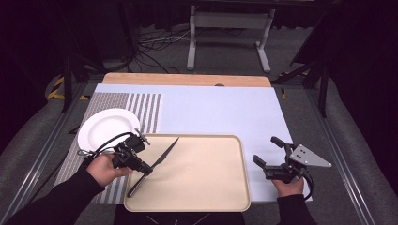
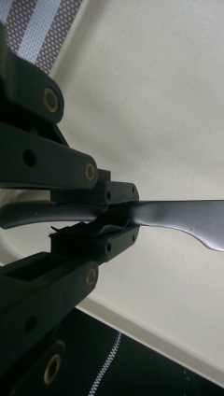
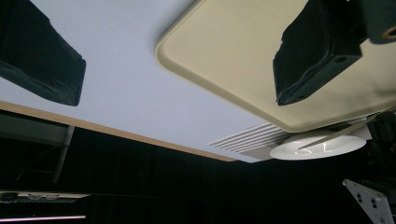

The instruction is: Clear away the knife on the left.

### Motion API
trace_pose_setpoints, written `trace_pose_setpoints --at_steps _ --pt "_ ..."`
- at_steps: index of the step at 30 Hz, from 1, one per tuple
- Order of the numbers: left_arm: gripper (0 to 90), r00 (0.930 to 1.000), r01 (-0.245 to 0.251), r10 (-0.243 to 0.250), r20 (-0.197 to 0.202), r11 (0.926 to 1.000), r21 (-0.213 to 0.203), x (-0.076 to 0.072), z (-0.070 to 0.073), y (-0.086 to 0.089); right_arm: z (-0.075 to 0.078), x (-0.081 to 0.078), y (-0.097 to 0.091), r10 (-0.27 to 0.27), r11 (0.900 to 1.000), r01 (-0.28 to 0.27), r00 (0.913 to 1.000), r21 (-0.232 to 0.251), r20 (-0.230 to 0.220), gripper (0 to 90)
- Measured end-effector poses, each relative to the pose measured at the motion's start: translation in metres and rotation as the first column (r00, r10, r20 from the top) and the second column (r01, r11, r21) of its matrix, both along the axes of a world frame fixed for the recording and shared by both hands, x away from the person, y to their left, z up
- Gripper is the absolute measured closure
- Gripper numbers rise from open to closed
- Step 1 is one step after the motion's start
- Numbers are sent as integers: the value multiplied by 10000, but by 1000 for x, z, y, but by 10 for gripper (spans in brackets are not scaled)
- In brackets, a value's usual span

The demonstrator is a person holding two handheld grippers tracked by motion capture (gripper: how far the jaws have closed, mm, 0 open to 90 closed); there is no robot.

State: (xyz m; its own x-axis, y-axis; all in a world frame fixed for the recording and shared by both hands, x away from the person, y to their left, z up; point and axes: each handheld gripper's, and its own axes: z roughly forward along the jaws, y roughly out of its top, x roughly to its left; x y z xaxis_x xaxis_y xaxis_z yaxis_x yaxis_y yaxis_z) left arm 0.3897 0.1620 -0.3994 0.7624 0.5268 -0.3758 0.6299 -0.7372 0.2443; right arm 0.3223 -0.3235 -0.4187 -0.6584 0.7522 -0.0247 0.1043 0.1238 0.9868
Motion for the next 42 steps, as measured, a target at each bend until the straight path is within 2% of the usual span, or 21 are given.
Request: trace_pose_setpoints --at_steps 6,20,22,26,38,42 --pt "802 9998 -91 94 -158 9997 209 -3 -6 -5 0 0 0 14 10000 -14 10000 -34 -7 31" --pt "800 9981 -246 253 -557 9996 143 0 -21 -10 0 0 -1 47 9999 -46 10000 95 -54 31" --pt "799 9979 -226 238 -598 9995 201 1 -24 -10 0 1 -1 94 9997 -92 9999 231 -96 32" --pt "798 9971 -261 277 -702 9994 241 1 -27 -10 0 0 -1 97 9998 -96 9999 193 -81 32" --pt "787 9972 -133 167 -726 9988 467 0 -31 -12 0 0 -1 136 9996 -133 9999 236 -103 32" --pt "749 9985 72 -46 -550 9988 476 0 -27 -12 0 0 -1 156 9996 -154 9998 238 -99 32"
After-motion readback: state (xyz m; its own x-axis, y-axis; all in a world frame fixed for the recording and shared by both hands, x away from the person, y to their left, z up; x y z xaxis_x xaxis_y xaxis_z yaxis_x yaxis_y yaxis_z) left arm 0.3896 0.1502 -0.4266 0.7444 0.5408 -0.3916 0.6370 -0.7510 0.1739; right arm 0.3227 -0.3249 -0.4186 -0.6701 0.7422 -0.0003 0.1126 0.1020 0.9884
